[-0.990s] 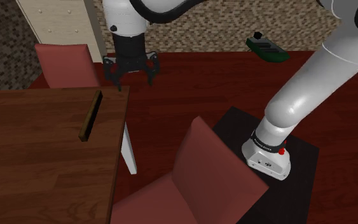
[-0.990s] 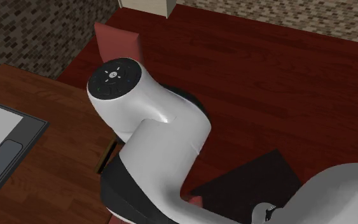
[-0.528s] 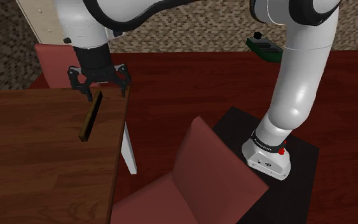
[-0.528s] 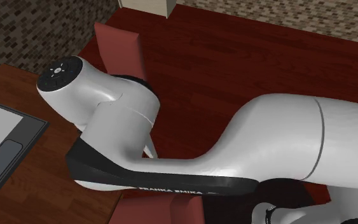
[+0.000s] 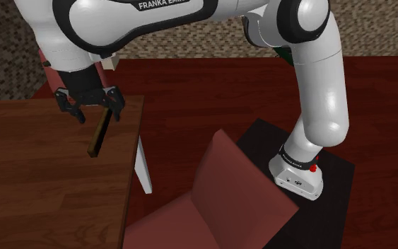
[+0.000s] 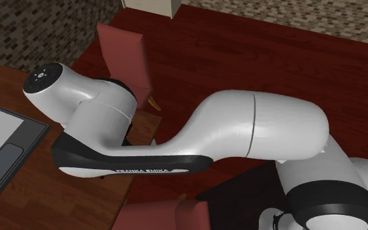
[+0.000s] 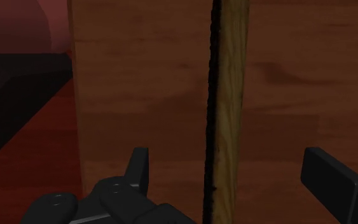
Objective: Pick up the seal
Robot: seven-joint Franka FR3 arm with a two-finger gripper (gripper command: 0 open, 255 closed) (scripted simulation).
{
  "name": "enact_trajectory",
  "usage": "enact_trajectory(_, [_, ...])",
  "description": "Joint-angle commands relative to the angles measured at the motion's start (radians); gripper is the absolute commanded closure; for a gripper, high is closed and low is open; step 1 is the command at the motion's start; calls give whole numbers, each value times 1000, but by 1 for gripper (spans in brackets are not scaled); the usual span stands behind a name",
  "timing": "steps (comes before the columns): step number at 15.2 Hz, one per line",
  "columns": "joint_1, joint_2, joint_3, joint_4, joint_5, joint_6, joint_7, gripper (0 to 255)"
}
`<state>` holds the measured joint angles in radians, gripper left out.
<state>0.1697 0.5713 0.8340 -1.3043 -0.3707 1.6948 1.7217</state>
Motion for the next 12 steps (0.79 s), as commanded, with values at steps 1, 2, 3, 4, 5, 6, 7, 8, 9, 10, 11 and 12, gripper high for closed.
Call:
enact_trajectory(1, [-8, -1, -1, -31, -1, 28, 4, 0])
enact_trajectory(2, [-11, 0, -1, -44, -2, 41, 5, 0])
enact_trajectory(3, [-14, 1, -2, -56, -3, 54, 7, 0])
enact_trajectory(4, [-15, 2, -3, -64, -4, 61, 7, 0])
enact_trajectory(5, [-16, 2, -3, -64, -4, 61, 7, 0])
enact_trajectory(6, [-15, 2, -3, -64, -4, 61, 7, 255])
enact_trajectory(7, [-16, 2, -3, -66, -4, 63, 8, 255])
enact_trajectory(8, [-16, 2, -3, -67, -4, 64, 8, 255])
enact_trajectory(9, [-18, -1, -2, -69, -3, 64, 7, 255])
enact_trajectory(10, [-16, 1, -2, -66, -4, 62, 8, 255])
enact_trajectory(11, [-19, -1, -2, -70, -3, 64, 7, 255])
enact_trajectory(12, [-20, -1, -2, -71, -3, 65, 6, 255])
